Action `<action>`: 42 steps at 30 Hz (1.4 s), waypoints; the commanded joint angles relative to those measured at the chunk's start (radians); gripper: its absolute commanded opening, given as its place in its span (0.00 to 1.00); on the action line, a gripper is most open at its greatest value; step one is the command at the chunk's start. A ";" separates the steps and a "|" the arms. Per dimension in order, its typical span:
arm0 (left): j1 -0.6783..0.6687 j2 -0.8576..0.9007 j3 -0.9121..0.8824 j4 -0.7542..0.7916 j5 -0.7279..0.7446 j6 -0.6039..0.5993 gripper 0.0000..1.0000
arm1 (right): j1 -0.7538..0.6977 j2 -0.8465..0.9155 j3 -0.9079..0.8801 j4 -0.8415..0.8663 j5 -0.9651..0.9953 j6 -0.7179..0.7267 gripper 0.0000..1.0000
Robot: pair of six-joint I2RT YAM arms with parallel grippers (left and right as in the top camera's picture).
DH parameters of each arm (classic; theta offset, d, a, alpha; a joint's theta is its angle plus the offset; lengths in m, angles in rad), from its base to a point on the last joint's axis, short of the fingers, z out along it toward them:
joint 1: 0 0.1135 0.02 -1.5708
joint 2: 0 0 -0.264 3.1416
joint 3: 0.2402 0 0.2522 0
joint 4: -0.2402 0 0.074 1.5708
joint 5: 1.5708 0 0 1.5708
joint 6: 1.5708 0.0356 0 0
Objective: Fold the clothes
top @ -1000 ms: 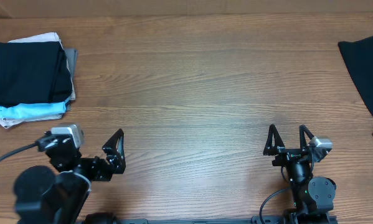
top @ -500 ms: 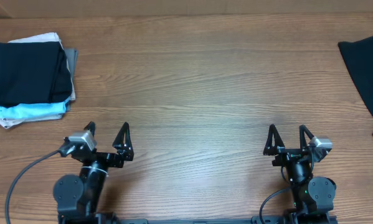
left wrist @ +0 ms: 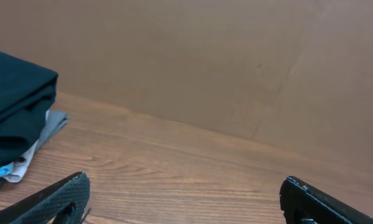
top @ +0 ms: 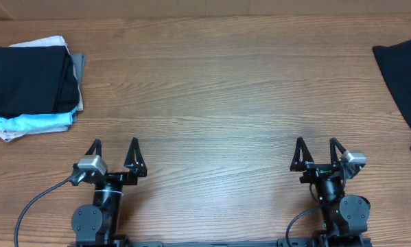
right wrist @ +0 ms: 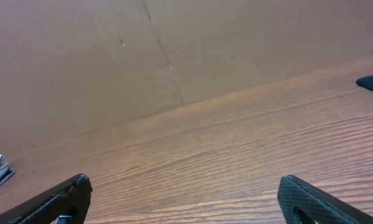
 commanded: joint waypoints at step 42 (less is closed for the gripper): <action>-0.100 -0.045 -0.060 -0.101 -0.125 0.338 1.00 | -0.005 -0.012 -0.011 0.006 0.010 -0.005 1.00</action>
